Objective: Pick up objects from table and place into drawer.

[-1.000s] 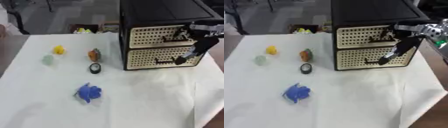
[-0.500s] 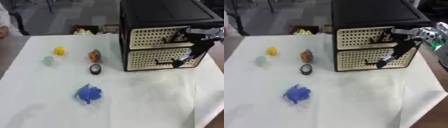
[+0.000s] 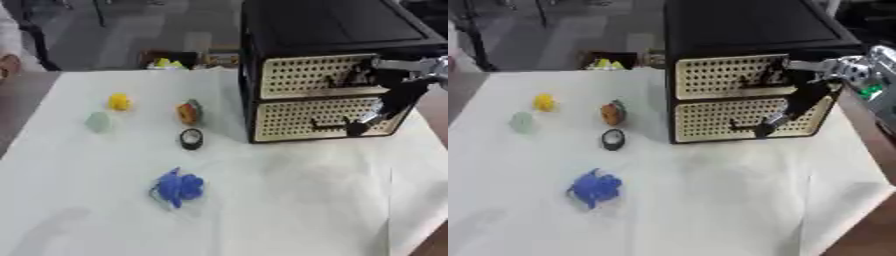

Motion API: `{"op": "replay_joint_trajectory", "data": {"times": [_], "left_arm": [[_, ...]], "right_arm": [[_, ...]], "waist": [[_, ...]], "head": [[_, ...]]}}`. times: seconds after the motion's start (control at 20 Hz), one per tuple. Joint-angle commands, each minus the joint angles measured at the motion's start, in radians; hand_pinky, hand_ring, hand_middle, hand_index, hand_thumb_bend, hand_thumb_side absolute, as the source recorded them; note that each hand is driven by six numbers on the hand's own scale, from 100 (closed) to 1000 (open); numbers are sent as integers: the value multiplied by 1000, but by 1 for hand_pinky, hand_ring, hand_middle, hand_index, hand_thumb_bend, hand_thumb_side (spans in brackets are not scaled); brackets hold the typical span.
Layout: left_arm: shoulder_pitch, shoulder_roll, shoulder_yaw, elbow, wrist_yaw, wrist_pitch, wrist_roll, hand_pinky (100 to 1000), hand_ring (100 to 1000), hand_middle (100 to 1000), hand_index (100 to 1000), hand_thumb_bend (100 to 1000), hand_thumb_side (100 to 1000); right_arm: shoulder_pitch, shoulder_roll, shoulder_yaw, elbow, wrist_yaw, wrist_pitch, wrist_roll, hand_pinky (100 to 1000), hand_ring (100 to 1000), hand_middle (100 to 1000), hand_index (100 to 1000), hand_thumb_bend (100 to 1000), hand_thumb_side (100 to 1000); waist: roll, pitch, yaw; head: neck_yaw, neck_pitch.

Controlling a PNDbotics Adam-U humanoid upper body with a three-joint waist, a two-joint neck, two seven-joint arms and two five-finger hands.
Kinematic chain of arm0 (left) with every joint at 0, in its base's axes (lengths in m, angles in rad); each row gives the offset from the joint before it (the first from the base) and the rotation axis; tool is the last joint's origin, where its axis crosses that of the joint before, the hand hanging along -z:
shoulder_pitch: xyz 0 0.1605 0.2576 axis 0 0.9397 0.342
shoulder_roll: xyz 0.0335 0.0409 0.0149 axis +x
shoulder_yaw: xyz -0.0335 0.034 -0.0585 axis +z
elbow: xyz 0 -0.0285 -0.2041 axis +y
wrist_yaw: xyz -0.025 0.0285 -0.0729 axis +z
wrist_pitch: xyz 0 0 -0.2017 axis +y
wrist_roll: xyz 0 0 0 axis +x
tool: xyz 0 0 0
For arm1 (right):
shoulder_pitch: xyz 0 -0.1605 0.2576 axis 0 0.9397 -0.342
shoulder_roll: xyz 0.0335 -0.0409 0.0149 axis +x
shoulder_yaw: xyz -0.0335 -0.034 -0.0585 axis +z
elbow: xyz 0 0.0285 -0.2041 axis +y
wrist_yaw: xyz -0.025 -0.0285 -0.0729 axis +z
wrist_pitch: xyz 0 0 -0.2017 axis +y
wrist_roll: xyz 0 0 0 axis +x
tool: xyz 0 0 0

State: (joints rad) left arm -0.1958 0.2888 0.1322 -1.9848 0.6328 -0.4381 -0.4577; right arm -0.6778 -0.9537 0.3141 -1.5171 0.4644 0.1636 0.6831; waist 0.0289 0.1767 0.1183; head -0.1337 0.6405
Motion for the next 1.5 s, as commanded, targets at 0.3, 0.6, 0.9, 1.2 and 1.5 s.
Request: {"op": "replay_joint_trajectory", "data": {"times": [0.3, 0.6, 0.9, 1.2, 1.5], "left_arm": [[-13, 18, 5, -15, 8, 4, 1, 709, 756, 744, 812, 100, 809], [-14, 18, 5, -15, 9, 7, 2, 709, 756, 744, 812, 100, 810], [-14, 19, 6, -15, 9, 8, 2, 709, 755, 743, 812, 100, 811], [-14, 19, 6, -15, 8, 8, 2, 709, 755, 743, 812, 100, 810], [-13, 20, 8, -15, 9, 8, 3, 709, 755, 743, 812, 100, 811]], "right_arm": [[3, -34, 13, -31, 44, -27, 14, 100, 100, 100, 718, 1000, 548], [11, -45, 17, -77, 25, -24, 14, 100, 100, 100, 660, 1000, 549], [33, -61, 16, -95, 41, -29, 0, 100, 100, 100, 663, 1000, 551], [66, -80, 8, -129, 36, -28, -12, 100, 100, 100, 662, 1000, 552], [112, -108, -4, -176, 24, -19, -29, 100, 100, 100, 662, 1000, 552]], "waist": [[-1, -11, 2], [-3, -12, 2], [-5, -13, 3], [-5, -12, 2], [-6, -12, 0]], "head": [[-2, -12], [-2, -13], [0, -18], [0, -19], [0, -21]]}}
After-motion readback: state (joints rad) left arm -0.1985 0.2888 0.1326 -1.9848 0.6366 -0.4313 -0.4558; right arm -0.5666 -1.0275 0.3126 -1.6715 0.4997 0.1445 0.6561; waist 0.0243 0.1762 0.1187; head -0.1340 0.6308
